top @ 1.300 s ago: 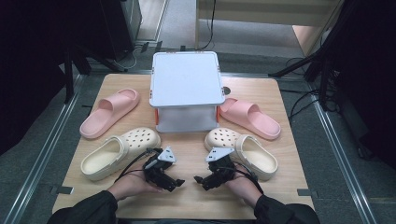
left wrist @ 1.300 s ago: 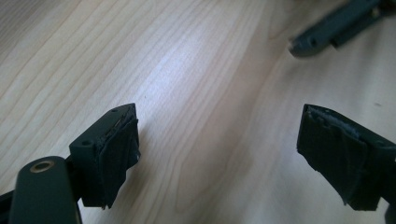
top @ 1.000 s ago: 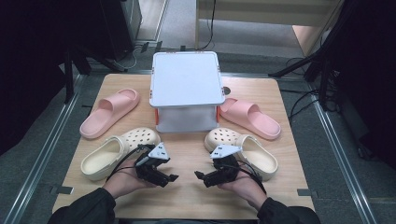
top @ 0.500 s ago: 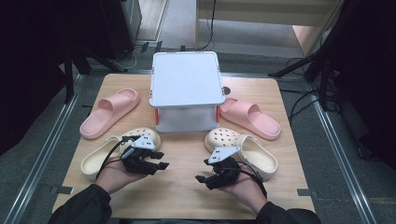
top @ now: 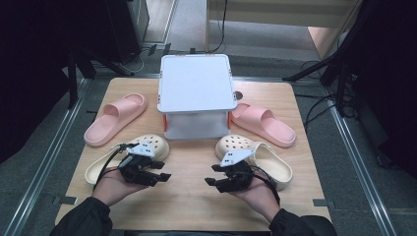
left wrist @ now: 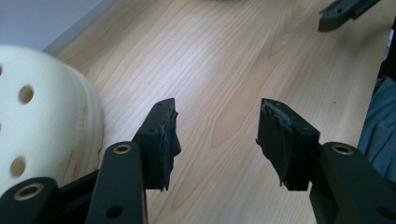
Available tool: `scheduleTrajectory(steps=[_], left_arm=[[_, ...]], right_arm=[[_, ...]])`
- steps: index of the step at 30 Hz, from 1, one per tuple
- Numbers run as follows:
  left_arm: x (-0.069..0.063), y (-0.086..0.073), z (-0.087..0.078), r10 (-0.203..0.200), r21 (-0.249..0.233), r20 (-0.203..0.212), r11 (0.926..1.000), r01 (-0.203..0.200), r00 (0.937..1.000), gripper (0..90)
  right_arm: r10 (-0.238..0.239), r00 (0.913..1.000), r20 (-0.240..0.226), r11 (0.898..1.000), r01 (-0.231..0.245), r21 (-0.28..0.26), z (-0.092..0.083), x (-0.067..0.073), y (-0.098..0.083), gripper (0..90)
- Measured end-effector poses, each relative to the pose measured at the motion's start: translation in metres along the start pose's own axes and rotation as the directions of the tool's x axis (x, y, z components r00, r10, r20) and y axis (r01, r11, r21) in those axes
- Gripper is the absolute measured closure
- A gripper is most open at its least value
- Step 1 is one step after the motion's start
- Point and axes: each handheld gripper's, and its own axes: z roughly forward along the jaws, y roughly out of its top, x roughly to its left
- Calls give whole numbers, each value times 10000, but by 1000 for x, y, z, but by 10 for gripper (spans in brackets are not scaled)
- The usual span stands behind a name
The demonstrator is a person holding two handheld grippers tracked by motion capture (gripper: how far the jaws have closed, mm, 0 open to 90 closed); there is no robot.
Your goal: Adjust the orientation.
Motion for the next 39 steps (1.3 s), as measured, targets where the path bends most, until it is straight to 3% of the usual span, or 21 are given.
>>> scheduleTrajectory(steps=[6, 11, 21, 26, 31, 34, 39], left_arm=[[2, -7, -11, -95, -155, -256, 9998, 91, 9996, 479], [4, -13, -23, -320, -295, -367, 9991, 309, 9988, 534], [12, -30, -52, -757, -756, -970, 9948, 684, 9924, 540], [19, -41, -64, -1098, -1054, -1272, 9897, 966, 9858, 531], [28, -53, -76, -1595, -1305, -1573, 9816, 1396, 9746, 530], [35, -58, -74, -1833, -1283, -1788, 9784, 1618, 9667, 530], [45, -60, -62, -1830, -907, -1918, 9816, 1682, 9642, 532]], right_arm=[[97, 9998, -195, 9999, -99, -98, 1, -3, 4, 516], [-6, 9995, -311, 10000, 4, -73, 5, -4, 7, 515], [-7, 9991, -426, 10000, 6, -16, 8, -6, 12, 510], [47, 9989, -473, 10000, -49, -31, 9, -7, 14, 508], [-20, 9987, -515, 10000, 19, -5, 11, -7, 16, 510], [-44, 9985, -544, 10000, 45, 27, 13, -7, 17, 509], [-62, 9984, -559, 9999, 67, 90, 15, -7, 18, 507]])
